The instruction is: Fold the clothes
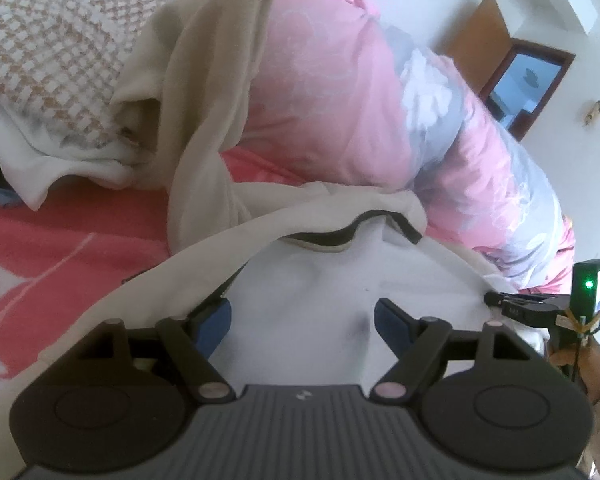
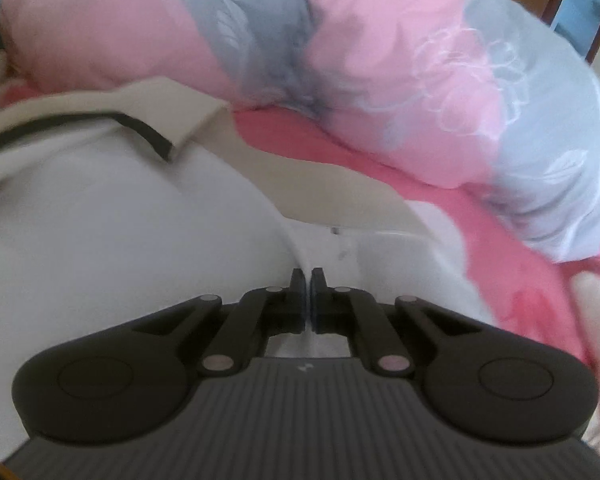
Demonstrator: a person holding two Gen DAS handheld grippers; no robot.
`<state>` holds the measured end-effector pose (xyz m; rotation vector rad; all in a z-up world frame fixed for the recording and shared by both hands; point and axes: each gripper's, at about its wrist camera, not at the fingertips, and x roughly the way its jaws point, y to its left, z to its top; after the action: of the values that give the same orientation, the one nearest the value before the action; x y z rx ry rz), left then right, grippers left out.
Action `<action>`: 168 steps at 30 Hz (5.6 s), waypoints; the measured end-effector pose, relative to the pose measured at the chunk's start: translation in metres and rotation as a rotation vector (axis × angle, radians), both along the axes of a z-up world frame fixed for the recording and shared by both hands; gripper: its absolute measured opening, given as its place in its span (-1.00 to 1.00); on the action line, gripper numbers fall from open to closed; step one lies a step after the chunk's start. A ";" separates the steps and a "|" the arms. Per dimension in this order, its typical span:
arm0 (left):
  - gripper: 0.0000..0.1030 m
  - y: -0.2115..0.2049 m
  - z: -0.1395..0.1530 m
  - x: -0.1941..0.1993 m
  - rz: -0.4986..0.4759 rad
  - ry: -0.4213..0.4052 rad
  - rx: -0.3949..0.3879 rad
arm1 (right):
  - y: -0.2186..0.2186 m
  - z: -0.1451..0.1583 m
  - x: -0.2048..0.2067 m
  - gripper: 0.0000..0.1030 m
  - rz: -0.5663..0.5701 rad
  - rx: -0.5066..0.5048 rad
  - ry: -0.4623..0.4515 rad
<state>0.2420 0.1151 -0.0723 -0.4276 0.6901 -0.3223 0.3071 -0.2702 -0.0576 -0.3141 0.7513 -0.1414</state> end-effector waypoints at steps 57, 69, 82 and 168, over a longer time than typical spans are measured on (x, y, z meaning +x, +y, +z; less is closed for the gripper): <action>0.58 -0.030 0.007 -0.039 -0.107 -0.019 0.188 | 0.100 0.035 -0.232 -0.01 0.470 0.086 0.091; 0.58 -0.026 0.007 -0.038 -0.103 -0.013 0.181 | 0.127 0.027 -0.253 0.08 0.701 0.065 0.277; 0.58 -0.025 0.005 -0.038 -0.105 -0.010 0.190 | 0.120 0.018 -0.284 -0.59 0.684 -0.057 0.244; 0.64 -0.027 0.001 -0.027 -0.078 0.009 0.227 | 0.076 -0.011 0.155 -0.76 0.174 0.532 0.053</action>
<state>0.2155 0.0883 -0.0711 -0.1868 0.7442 -0.3114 0.4620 -0.1941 -0.0684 0.1247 0.7815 0.2310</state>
